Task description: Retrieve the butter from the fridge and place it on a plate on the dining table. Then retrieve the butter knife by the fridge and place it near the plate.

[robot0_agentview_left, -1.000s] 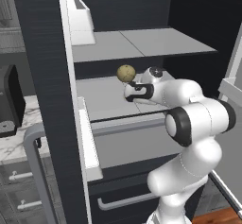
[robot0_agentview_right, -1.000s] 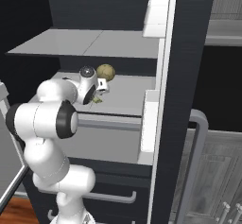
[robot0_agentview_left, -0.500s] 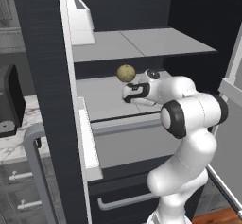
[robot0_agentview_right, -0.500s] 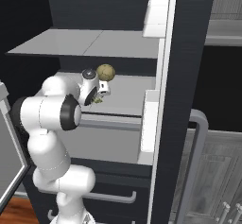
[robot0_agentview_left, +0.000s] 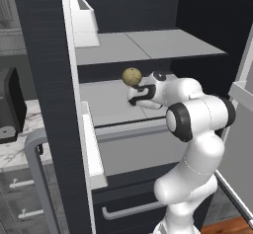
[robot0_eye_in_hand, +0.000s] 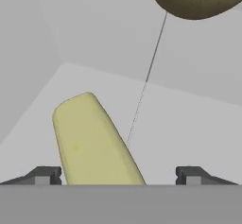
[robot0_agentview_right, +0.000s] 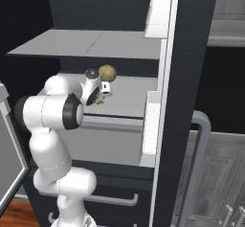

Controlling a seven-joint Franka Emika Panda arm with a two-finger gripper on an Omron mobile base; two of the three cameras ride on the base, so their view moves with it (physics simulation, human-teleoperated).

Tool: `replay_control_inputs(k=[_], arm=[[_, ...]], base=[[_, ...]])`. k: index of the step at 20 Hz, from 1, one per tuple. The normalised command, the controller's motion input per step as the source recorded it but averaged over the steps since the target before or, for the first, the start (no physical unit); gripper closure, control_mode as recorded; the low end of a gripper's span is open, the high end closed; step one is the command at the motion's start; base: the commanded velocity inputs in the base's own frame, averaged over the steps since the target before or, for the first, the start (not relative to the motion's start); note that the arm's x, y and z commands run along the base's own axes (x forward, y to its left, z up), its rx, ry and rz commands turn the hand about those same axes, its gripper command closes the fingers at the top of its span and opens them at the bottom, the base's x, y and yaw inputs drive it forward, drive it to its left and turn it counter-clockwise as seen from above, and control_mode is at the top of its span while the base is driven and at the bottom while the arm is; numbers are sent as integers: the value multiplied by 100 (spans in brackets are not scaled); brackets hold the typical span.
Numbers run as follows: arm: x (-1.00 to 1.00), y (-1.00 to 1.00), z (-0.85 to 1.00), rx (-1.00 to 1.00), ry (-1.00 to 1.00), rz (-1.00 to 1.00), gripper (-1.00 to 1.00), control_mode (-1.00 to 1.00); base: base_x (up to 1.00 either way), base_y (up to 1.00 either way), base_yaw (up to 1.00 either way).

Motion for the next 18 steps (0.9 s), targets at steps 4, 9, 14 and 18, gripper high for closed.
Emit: replay_control_inputs(k=[4, 9, 14, 18], arm=[[0, 0, -24, 0, 2, 0, 100, -100], [0, 3, -16, 0, 1, 0, 100, -100], [-30, 0, 4, 3, -8, 0, 100, -100], [-80, -1, 35, 9, -19, -8, 100, -100]], base=[[0, 0, 0], [0, 0, 0], [0, 0, 0], [0, 0, 0]])
